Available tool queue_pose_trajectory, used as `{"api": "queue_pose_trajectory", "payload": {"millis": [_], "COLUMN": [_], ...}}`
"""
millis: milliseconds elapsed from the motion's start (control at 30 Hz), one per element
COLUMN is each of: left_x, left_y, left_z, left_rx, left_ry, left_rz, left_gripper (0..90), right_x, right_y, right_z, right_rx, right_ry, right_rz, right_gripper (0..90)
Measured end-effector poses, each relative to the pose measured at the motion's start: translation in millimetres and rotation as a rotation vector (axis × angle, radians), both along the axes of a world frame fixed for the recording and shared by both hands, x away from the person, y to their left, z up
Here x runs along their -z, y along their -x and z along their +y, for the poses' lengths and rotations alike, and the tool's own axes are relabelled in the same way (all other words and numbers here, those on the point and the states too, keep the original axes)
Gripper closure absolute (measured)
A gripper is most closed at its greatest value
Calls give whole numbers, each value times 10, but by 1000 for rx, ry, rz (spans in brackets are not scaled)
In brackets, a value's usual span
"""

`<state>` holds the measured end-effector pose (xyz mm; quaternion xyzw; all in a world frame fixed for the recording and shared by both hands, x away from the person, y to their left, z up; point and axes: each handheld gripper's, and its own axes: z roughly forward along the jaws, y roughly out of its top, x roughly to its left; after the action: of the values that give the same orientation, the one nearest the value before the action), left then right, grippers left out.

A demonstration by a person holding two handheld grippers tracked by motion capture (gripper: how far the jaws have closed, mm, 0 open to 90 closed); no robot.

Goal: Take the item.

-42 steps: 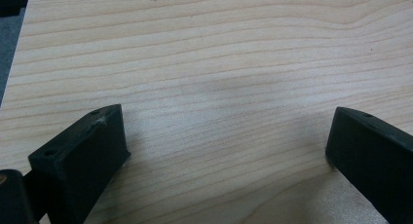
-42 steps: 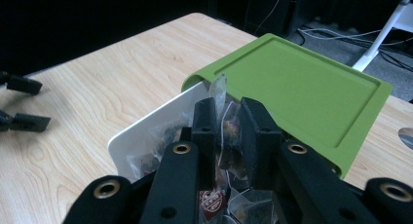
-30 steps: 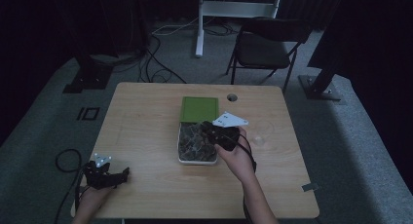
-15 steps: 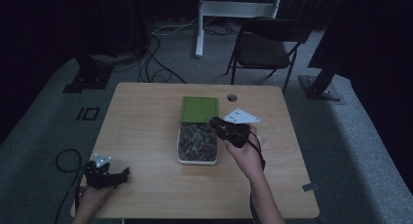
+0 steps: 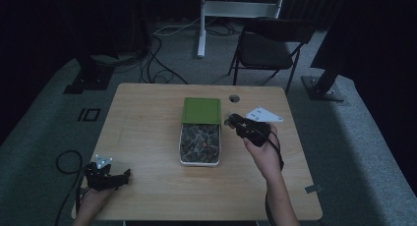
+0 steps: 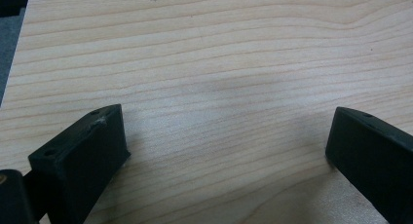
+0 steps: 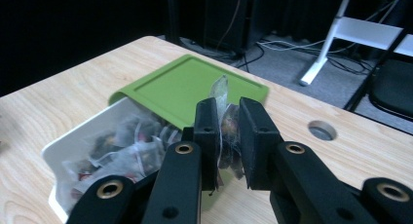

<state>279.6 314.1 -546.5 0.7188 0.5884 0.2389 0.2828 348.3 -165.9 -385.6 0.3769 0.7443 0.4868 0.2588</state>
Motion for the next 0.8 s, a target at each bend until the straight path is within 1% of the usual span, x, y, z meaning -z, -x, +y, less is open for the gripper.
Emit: {"api": "queue_pose_trajectory", "payload": {"millis": [33,133,167,300,333,800], "left_x": [0,0,0,1,2,0], "left_y": [0,0,0,0,-1,0], "left_z": [0,0,0,0,-1,0], "left_rx": [0,0,0,0,-1,0], "left_ry": [0,-1,0,0,1,0], "left_rz": [0,0,0,-2,-2,0], "left_gripper": [19,19,19,19,19,19], "right_x": [0,-12,-16,-25,-28,-56], "right_y": [0,0,1,-3,-4,-16], "right_z": [0,-119,-161,-294,-341,-872], "right_rx": [0,23,36,61,70,176], "right_ry": [0,-5,-7,-2,-8,6], "right_rz": [0,-8,-8,-5,-7,-2], "right_gripper": [789,790,789,790,790,790]}}
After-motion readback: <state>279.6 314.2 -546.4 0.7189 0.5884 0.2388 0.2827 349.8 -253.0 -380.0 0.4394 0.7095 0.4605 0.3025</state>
